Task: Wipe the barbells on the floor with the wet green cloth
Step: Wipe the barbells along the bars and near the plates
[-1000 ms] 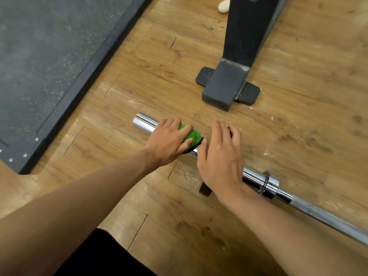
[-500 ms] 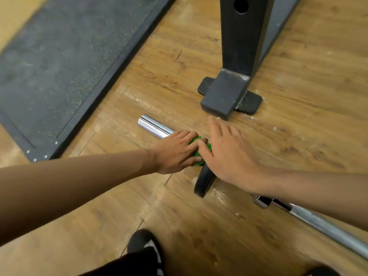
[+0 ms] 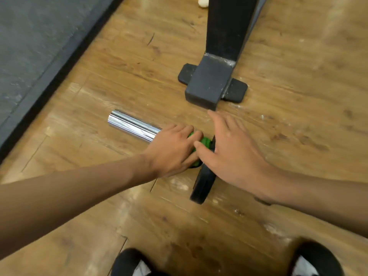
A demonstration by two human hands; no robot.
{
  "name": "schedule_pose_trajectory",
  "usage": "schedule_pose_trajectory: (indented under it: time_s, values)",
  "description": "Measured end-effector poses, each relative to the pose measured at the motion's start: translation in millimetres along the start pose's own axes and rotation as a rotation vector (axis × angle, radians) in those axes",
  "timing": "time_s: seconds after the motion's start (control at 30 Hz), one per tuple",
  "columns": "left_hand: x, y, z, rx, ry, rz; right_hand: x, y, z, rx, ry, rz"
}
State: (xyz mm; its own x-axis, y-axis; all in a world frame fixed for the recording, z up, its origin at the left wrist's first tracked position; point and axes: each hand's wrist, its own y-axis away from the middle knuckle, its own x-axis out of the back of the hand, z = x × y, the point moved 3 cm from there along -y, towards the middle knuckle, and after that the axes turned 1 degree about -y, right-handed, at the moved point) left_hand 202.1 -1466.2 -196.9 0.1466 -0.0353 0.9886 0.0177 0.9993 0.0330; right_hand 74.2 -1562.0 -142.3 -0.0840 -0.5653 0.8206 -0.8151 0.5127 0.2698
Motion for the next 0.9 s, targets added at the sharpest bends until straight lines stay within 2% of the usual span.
schedule_pose_trajectory:
  time_s: [0.13, 0.23, 0.3, 0.43, 0.53, 0.63, 0.73, 0.8, 0.9]
  values:
    - [-15, 12, 1, 0.045, -0.069, 0.095, 4, -10, 4, 0.002, 0.025, 0.022]
    - [-23, 43, 3, -0.029, -0.208, 0.125, 2, 1, -2, -0.041, 0.061, 0.022]
    - [-18, 49, -4, -0.047, -0.196, 0.094, -8, 17, -12, -0.045, 0.101, 0.015]
    - [-5, 25, -10, 0.09, -0.003, 0.06, -31, 41, -18, 0.157, 0.272, -0.01]
    - [-12, 38, 10, 0.122, 0.015, 0.111, -34, 45, -18, 0.242, 0.316, -0.067]
    - [-28, 73, 29, 0.057, -0.101, 0.113, -32, 45, -17, 0.224, 0.292, -0.044]
    - [-23, 91, 5, -0.045, -0.167, 0.108, -37, 52, -20, 0.24, 0.253, 0.022]
    - [-11, 89, -22, 0.012, -0.147, 0.076, -41, 53, -21, 0.264, 0.246, 0.036]
    - [-1, 69, -26, 0.216, -0.088, 0.1, -40, 50, -19, 0.274, 0.266, -0.001]
